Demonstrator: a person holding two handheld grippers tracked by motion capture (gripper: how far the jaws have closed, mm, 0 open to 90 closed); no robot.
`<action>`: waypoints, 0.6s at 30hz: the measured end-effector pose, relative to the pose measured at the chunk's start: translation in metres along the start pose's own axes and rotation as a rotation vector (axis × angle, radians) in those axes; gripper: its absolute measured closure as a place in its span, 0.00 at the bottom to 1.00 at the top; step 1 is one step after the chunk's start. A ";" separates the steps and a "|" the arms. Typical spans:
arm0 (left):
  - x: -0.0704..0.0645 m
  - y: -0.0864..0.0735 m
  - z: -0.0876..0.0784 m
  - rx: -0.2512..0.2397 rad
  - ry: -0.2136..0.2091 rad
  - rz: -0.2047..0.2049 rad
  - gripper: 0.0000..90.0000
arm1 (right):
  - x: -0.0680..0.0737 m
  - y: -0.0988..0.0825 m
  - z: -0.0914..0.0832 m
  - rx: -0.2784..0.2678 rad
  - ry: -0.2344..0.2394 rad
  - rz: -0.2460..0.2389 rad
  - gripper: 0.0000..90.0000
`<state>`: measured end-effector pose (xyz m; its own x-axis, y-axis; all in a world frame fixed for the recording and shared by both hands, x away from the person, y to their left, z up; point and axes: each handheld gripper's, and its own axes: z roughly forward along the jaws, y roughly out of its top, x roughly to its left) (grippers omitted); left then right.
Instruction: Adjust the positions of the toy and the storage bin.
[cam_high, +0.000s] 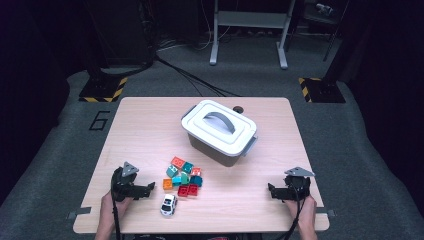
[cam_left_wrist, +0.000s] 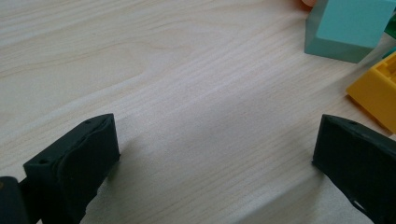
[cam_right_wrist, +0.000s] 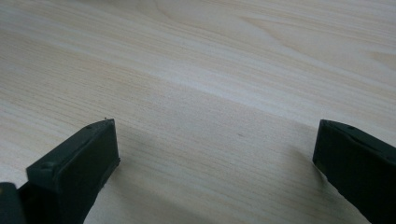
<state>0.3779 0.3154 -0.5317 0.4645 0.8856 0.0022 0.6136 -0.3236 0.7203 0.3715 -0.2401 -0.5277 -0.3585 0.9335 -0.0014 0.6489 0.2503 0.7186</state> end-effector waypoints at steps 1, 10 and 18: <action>0.000 0.000 0.000 0.000 -0.005 0.000 0.00 | 0.001 0.000 -0.001 0.002 0.001 0.012 0.00; 0.000 0.000 0.000 0.002 -0.002 0.004 0.00 | 0.003 0.009 -0.010 -0.003 0.040 0.020 0.00; 0.000 0.000 0.000 0.003 -0.004 0.003 0.00 | 0.008 0.031 -0.027 -0.028 0.074 0.003 0.00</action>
<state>0.3777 0.3151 -0.5314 0.4688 0.8833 0.0015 0.6140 -0.3270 0.7184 0.3710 -0.2320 -0.4863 -0.4057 0.9126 0.0512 0.6312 0.2392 0.7378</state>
